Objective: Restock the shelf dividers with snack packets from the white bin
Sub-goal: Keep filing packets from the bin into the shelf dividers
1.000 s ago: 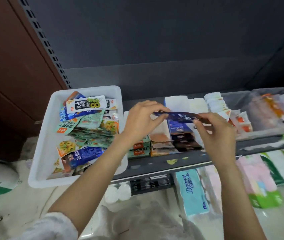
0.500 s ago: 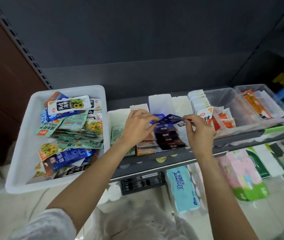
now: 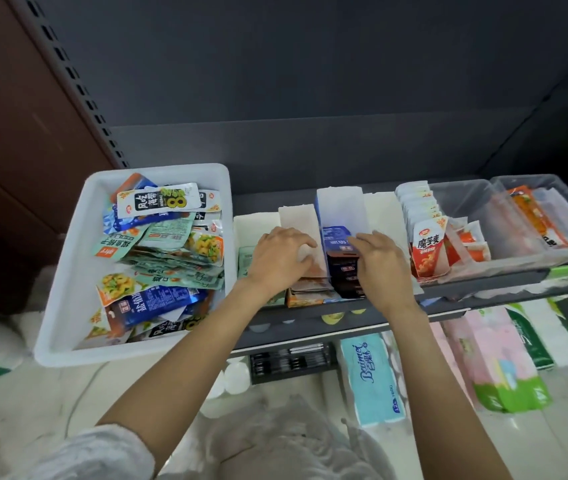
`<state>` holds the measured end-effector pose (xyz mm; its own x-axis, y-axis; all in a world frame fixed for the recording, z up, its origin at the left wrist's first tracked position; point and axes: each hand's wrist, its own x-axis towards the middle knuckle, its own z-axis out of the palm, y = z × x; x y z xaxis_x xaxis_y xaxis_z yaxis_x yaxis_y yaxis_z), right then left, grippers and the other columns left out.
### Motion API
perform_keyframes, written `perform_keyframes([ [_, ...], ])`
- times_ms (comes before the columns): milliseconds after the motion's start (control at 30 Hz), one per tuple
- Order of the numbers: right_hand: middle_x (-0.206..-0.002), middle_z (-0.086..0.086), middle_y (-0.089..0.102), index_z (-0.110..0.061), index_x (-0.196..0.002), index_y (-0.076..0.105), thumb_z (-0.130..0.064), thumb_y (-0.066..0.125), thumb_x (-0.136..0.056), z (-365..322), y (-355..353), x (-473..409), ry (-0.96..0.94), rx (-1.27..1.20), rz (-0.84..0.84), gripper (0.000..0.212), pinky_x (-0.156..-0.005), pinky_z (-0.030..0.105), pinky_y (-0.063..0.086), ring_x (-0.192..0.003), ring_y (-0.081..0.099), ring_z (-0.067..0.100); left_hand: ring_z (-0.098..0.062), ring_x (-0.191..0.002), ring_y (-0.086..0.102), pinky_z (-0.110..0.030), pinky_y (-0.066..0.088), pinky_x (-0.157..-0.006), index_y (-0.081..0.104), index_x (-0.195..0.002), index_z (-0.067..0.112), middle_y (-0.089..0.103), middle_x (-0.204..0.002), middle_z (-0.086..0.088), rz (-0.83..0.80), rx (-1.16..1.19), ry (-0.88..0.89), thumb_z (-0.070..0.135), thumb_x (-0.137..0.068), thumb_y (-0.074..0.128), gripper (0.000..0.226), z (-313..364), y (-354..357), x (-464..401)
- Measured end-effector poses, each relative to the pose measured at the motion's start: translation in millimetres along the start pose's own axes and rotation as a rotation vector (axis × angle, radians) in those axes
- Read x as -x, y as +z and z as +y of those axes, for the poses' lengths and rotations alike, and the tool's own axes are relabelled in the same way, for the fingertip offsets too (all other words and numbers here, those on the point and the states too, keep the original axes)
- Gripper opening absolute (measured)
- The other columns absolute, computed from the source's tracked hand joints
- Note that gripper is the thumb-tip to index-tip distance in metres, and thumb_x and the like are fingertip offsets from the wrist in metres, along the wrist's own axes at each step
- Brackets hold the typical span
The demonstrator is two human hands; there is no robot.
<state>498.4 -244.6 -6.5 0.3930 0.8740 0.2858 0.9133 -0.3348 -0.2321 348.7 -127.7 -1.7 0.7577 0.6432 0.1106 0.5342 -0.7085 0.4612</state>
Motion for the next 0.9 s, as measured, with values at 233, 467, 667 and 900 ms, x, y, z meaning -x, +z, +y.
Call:
perform_keyframes([
  [233, -0.101, 0.001, 0.071, -0.017, -0.109, 0.067, -0.008, 0.052, -0.09, -113, -13, 4, -0.19, -0.43, -0.053, 0.026, -0.073, 0.032, 0.054, -0.087, 0.065, 0.017, -0.014, -0.06, 0.059, -0.026, 0.047, -0.052, 0.058, -0.081, 0.019, 0.065, -0.071, 0.005, 0.394, 0.029, -0.264, 0.029, -0.087, 0.06, 0.012, -82, -43, 84],
  [467, -0.105, 0.003, 0.067, -0.018, -0.113, 0.065, -0.015, 0.05, -0.094, -208, 60, -21, -0.477, -0.212, -0.402, 0.025, -0.071, 0.035, 0.053, -0.091, 0.064, 0.024, -0.031, -0.102, 0.056, -0.04, 0.046, -0.083, 0.064, -0.105, 0.018, 0.065, -0.104, -0.007, 0.146, -0.205, -0.603, 0.04, -0.075, 0.073, 0.039, -166, -57, 141],
  [667, -0.119, 0.01, 0.051, -0.016, -0.128, 0.051, -0.031, 0.068, -0.082, -245, 102, -24, -0.704, 0.123, -0.523, 0.051, -0.091, 0.038, 0.04, -0.11, 0.049, 0.028, -0.023, -0.122, 0.038, -0.036, 0.034, -0.097, 0.051, -0.127, 0.033, 0.049, -0.13, 0.002, -0.143, -0.309, -0.617, 0.056, -0.068, 0.071, 0.066, -176, -64, 150],
  [900, -0.078, 0.003, 0.065, -0.009, -0.084, 0.066, -0.013, 0.069, -0.081, -252, 93, -22, -0.649, -0.21, -0.164, 0.005, -0.058, 0.028, 0.048, -0.068, 0.062, 0.019, -0.019, -0.098, 0.057, -0.031, 0.045, -0.082, 0.067, -0.105, 0.023, 0.065, -0.108, 0.004, 0.445, -0.002, -0.51, 0.045, -0.08, 0.063, 0.033, -177, -88, 160],
])
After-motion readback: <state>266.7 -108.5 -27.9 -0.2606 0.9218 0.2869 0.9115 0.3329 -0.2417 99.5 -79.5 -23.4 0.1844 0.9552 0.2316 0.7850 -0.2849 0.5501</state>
